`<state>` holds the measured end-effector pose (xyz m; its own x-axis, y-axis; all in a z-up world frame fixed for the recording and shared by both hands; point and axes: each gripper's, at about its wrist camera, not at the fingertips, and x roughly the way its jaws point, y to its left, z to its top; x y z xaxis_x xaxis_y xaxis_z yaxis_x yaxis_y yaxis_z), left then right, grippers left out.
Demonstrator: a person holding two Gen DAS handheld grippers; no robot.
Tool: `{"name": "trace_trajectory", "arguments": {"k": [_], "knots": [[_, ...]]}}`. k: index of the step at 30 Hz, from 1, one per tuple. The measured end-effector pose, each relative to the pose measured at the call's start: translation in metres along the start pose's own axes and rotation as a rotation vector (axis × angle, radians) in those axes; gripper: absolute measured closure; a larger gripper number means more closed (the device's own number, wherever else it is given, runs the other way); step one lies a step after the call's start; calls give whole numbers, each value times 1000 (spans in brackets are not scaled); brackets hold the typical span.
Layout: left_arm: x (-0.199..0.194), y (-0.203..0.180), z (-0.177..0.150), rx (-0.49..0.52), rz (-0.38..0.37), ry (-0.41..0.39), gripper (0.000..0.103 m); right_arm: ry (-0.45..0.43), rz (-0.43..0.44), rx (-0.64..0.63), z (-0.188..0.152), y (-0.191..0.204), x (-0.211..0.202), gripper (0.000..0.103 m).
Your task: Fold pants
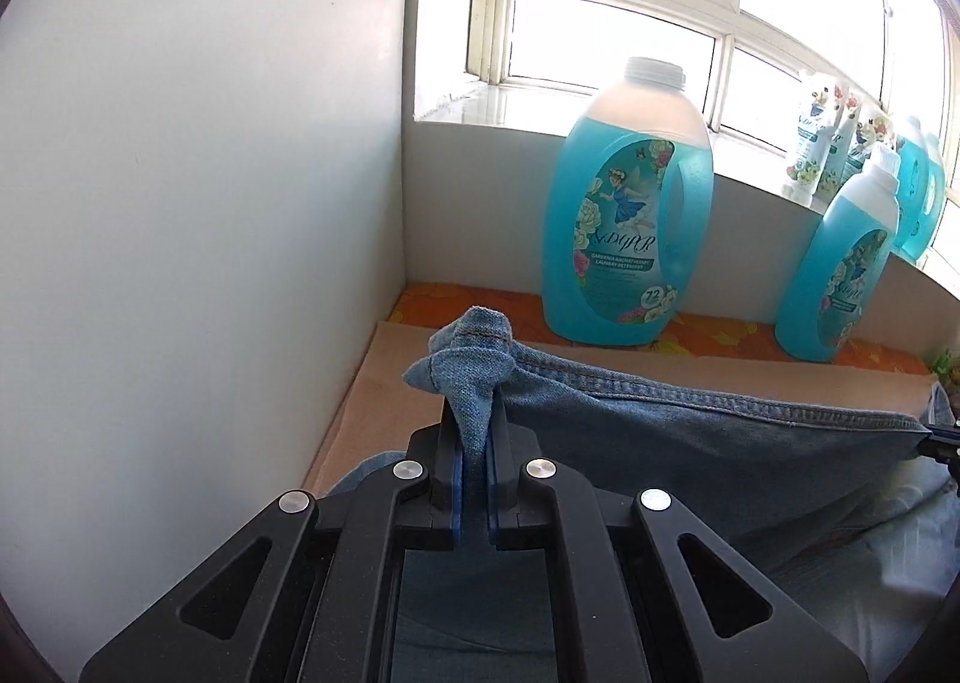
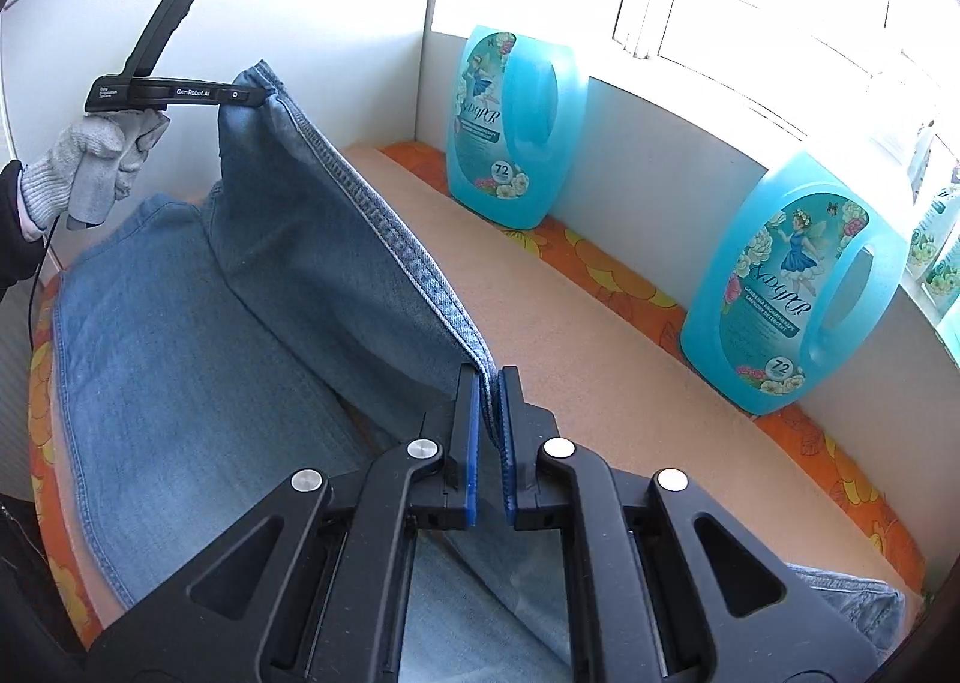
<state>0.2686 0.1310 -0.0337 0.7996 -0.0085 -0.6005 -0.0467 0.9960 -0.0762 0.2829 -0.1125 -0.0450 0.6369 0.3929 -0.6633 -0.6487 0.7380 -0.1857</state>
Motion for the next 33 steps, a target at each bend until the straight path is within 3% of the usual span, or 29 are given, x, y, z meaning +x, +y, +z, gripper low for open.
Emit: {"name": "trace_trajectory", "arguments": {"k": [10,16,24,33], "knots": [[-64,5,-48,-8,-11,-51,99,-22,22,-8,-36,52,-49,96],[-99,16,-95,-40,-24,-65,99,-1,46,-26,-66,84,-73,96],[-120,36,-168,-83,-20,-15,99,73,91,-47,-104,125,-79,96],[-125,43,-211,-109,-37,48,96,179,114,-68,-124,148,-69,96]]}}
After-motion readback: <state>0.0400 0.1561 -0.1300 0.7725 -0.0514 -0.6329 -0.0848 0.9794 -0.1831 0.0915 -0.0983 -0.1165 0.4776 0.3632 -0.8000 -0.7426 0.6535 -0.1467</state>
